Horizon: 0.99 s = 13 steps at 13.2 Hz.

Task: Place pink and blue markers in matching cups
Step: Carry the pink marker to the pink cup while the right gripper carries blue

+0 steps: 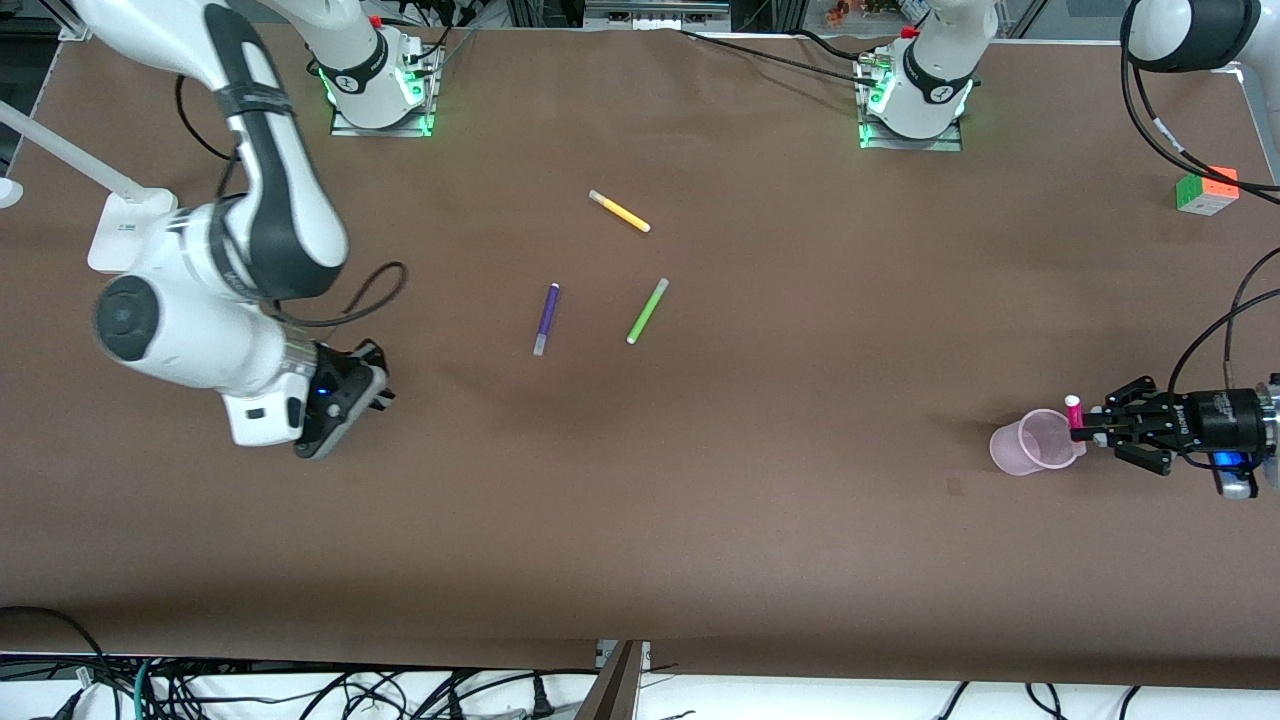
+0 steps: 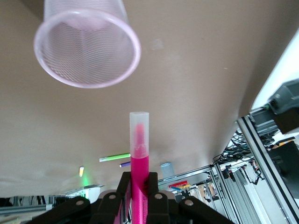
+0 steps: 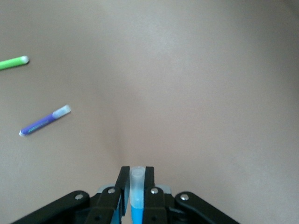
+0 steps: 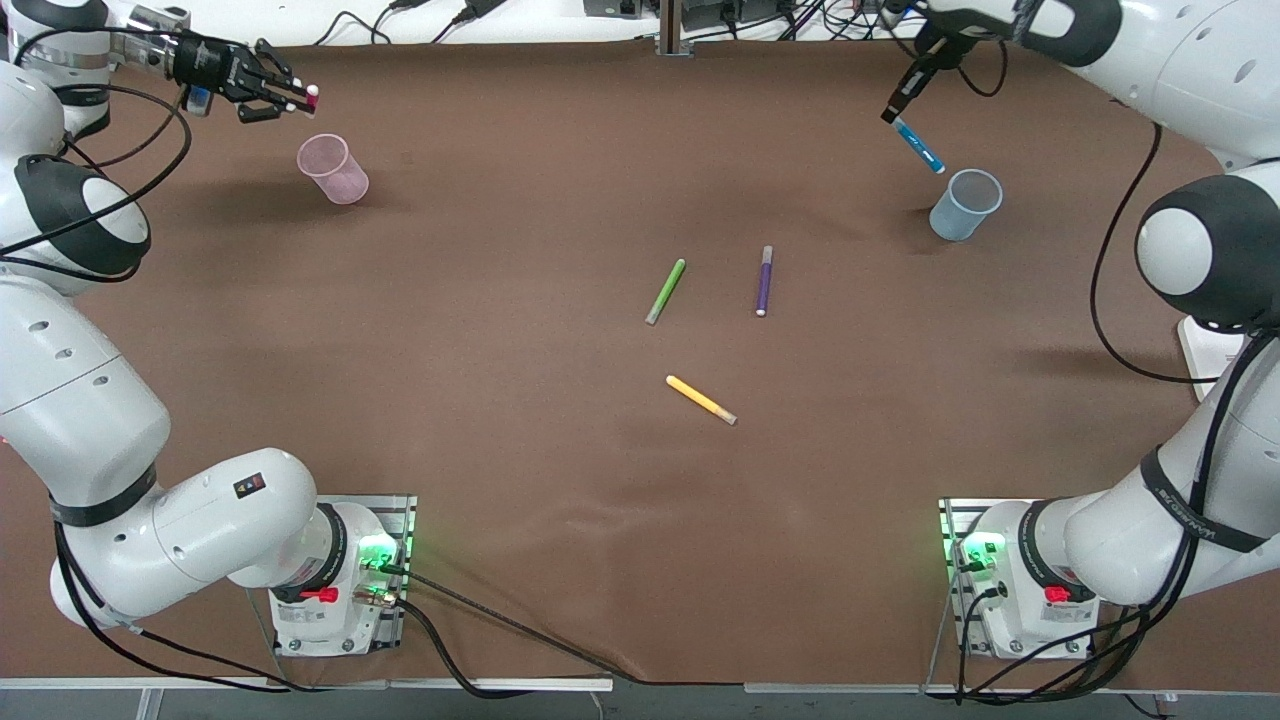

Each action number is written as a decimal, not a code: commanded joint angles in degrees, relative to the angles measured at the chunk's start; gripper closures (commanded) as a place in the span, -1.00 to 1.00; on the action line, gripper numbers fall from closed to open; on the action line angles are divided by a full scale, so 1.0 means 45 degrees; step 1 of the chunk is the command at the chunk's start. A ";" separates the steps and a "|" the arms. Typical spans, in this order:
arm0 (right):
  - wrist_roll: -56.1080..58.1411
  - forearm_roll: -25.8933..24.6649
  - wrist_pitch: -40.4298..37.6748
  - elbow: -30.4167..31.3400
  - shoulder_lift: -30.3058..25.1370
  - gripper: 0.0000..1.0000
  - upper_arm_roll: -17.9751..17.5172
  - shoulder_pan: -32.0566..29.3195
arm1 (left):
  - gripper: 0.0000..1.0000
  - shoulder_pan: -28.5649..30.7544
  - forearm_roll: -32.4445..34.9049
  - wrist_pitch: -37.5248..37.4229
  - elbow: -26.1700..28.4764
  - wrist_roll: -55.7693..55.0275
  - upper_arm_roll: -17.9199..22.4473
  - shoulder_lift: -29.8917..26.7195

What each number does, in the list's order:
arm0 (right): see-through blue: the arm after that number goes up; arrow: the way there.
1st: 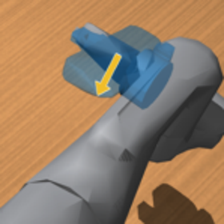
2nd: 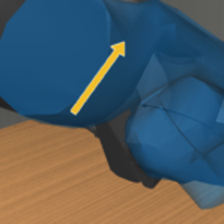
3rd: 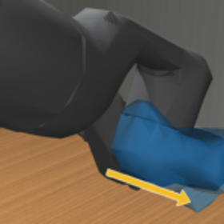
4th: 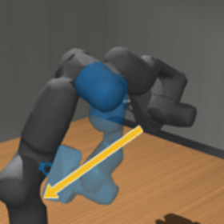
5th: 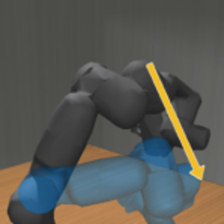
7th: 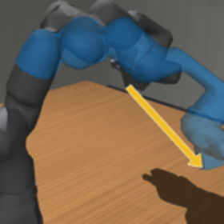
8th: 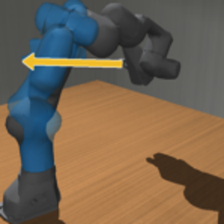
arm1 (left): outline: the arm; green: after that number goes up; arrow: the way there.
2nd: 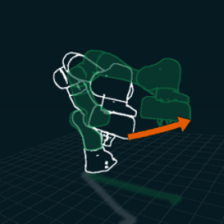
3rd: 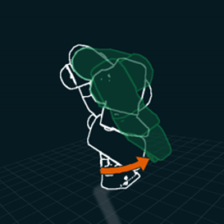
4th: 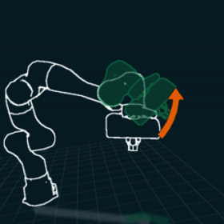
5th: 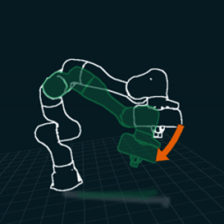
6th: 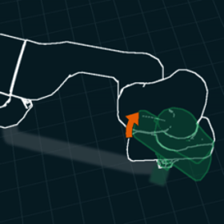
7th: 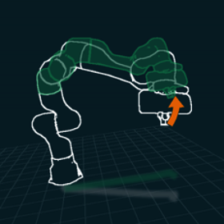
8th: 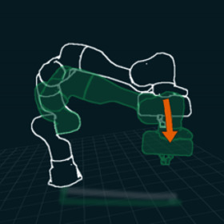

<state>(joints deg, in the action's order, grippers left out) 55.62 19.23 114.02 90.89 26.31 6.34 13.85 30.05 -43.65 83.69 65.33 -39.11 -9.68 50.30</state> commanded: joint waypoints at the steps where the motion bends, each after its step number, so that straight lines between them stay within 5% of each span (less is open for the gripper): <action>1: 0.2843 0.1191 -0.0804 0.0016 -0.0123 0.89 -0.0160 -0.0946 | 1.00 0.0354 -0.0397 -0.0122 0.0503 0.1149 -0.0096 0.0169; 6: 0.6228 0.2365 -0.2211 0.0114 0.0013 0.88 -0.0179 -0.2606 | 1.00 0.0686 -0.0378 -0.0122 0.0503 0.2693 -0.0056 0.0775; 12: 0.8650 0.3439 -0.3130 0.0639 -0.0006 0.88 -0.0179 -0.3097 | 0.99 0.0725 -0.0417 -0.0103 0.0503 0.3340 -0.0056 0.0932; 13: 0.9196 0.3460 -0.3150 0.0776 -0.0006 0.88 -0.0179 -0.3097 | 0.80 0.0726 -0.0417 -0.0103 0.0503 0.3360 -0.0056 0.0913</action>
<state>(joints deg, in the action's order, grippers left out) 92.36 32.63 100.51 92.33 26.89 6.31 1.23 32.88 -43.67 83.70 67.52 -25.56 -9.71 54.26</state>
